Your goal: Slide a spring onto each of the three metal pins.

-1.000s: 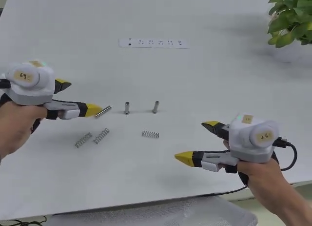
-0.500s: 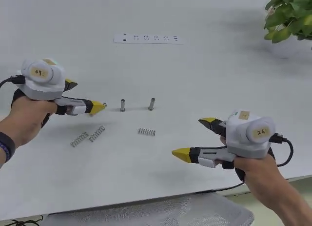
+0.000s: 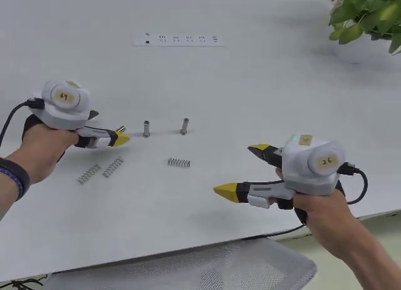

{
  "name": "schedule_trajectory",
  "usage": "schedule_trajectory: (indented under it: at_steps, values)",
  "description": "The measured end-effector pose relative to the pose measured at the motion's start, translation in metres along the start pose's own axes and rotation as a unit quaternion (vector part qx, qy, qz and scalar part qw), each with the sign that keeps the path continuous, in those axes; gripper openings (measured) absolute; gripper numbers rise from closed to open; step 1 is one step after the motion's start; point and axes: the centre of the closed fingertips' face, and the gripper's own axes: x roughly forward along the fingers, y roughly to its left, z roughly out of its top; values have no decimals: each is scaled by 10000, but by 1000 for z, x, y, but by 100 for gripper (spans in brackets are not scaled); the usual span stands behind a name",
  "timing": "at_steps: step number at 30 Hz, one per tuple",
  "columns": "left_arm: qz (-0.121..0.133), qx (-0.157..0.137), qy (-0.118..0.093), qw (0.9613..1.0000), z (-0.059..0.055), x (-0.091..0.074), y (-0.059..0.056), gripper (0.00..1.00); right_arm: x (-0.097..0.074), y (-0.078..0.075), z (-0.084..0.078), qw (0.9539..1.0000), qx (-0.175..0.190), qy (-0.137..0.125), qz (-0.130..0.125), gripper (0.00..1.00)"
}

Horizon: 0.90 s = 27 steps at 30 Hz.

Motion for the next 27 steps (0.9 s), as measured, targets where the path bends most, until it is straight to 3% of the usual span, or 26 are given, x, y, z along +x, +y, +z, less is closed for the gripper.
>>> schedule_trajectory:
  at_steps: [9,19,27]
  values:
    - [36,31,106,9999,-9,10,-4,47,1,1,-4,10000,43,27,13,76]
    - [151,-36,111,9998,-12,23,2,28,2,2,-5,10000,38,46,33,76]
    - [147,64,174,9997,-13,28,-3,20,-1,-1,-6,10000,61,59,7,76]
